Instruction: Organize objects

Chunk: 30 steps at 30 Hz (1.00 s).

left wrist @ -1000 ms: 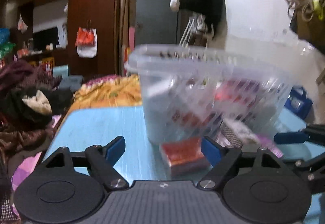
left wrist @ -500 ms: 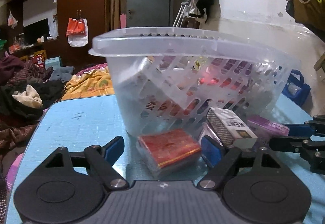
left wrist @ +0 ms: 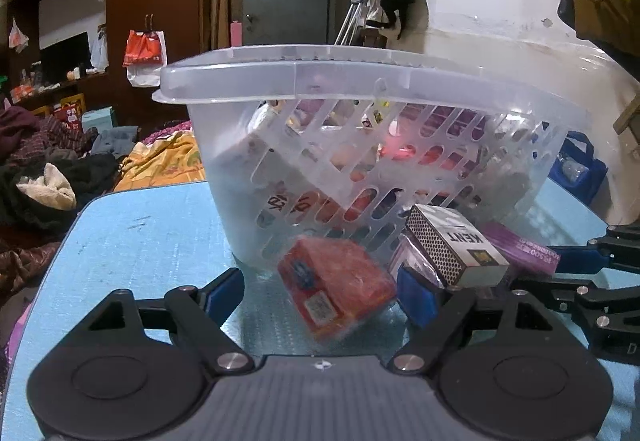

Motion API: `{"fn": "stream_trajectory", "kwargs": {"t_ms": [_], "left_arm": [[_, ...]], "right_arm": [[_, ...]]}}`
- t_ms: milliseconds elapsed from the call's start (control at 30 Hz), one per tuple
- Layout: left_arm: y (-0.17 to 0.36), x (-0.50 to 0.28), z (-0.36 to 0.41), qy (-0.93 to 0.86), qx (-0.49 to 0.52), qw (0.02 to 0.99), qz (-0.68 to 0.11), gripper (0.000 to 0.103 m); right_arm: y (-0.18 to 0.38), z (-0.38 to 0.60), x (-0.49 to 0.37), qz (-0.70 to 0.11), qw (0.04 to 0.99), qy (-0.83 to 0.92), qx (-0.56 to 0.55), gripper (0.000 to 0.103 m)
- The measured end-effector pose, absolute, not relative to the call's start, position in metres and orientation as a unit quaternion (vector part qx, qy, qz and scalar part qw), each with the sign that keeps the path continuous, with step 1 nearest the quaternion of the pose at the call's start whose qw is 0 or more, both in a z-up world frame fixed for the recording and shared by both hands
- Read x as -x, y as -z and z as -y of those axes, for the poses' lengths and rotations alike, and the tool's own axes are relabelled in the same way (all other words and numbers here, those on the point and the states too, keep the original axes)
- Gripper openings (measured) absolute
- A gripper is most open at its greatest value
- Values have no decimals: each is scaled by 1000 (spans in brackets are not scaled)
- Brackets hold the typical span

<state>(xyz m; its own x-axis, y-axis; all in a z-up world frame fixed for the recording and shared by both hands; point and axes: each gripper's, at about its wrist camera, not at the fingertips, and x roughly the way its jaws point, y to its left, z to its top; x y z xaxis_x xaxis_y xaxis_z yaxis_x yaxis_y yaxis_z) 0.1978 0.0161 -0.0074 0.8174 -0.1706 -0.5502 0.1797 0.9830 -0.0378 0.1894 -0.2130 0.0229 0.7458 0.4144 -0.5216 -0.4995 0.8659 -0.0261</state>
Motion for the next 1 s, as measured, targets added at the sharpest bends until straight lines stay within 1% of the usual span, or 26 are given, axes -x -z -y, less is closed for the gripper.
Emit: {"fn": "stream_trajectory", "kwargs": {"t_ms": [67,100,133,167,200,233,467,733,1000], "left_arm": [[8,-199,-17,93,-4,952,-292,86],[8,-199,-17,93,-2,951,-293,84],[9,-199,-17,95,-2,951,-293,79],[9,-199,-16,99,-2,951,-293,62],[9,-198,-15,101,-4,950,-295,46],[10,-198,-15,104,-5,949,-297,42],[7,-182,-10,107,-28,954,-278,41],[-4,-158,-9,119,-16,963,-242,41],[-12,-141,-21,121,8,970,-211,41]], "right_arm": [[-22,214,-190,-261,930,-246,81,38],[-22,214,-191,-263,929,-247,79,38],[-22,215,-192,-265,929,-246,77,38],[-22,216,-192,-265,929,-246,74,38],[-22,217,-191,-263,930,-249,72,35],[-23,218,-189,-259,931,-249,72,34],[-25,217,-186,-248,934,-245,76,34],[-30,223,-178,-218,943,-244,63,33],[-36,221,-161,-184,949,-243,78,33]]}}
